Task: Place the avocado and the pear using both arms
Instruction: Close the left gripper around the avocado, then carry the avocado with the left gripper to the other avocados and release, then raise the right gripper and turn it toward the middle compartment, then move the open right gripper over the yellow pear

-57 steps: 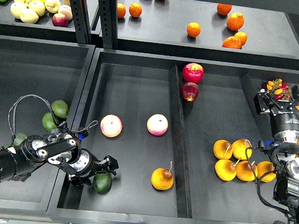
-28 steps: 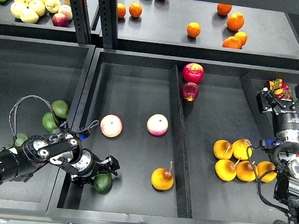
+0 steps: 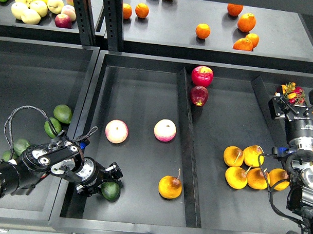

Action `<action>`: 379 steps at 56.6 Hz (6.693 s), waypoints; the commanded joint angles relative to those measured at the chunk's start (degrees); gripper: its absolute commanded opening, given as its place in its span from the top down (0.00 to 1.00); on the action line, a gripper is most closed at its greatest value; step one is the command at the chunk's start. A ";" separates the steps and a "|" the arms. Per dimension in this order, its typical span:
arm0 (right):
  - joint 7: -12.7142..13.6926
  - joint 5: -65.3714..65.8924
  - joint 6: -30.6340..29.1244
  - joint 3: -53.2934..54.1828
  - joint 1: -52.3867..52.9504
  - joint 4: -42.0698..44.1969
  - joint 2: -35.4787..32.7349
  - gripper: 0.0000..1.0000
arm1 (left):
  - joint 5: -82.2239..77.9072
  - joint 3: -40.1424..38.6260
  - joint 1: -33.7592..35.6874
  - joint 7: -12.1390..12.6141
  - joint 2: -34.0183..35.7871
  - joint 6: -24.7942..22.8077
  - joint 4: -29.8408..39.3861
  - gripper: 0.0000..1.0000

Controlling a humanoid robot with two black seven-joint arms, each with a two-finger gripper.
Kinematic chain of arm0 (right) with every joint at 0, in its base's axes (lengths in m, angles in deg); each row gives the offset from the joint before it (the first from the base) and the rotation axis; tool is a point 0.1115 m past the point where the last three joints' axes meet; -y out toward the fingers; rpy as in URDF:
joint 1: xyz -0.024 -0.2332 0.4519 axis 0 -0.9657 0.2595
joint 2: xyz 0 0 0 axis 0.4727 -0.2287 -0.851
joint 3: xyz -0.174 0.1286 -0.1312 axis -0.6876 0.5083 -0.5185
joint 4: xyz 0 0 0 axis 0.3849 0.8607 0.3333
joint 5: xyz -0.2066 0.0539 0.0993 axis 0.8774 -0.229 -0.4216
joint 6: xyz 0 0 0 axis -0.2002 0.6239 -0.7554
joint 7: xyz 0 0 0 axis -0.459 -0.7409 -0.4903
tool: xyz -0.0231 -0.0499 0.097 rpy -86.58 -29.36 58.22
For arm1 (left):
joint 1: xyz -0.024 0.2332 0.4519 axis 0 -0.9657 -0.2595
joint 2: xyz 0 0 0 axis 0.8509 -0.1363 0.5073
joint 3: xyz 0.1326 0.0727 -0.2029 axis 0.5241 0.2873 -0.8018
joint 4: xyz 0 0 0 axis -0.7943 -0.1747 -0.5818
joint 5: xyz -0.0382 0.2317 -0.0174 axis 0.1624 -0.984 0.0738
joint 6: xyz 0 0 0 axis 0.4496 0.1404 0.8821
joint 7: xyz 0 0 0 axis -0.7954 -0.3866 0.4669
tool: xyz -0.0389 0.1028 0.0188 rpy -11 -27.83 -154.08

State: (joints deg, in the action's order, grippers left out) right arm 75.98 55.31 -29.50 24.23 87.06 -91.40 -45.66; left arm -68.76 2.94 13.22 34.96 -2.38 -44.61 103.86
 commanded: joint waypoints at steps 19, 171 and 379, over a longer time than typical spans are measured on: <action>0.01 0.00 0.00 0.00 -0.93 0.01 0.09 0.00 | 0.15 -0.77 1.76 0.02 -0.63 0.01 0.10 0.56; 3.52 -2.02 0.00 -1.41 -2.51 -0.26 -1.49 0.00 | 7.00 -4.02 7.38 0.02 13.17 0.01 -20.73 0.38; 15.53 5.19 0.00 -104.42 24.12 6.33 0.62 0.00 | 7.27 -7.01 7.56 0.02 9.39 0.01 -20.21 0.10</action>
State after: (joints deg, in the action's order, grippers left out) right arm 91.51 60.58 -29.50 -80.26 111.74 -85.81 -45.57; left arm -61.50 -4.08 20.78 34.97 7.07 -44.60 83.71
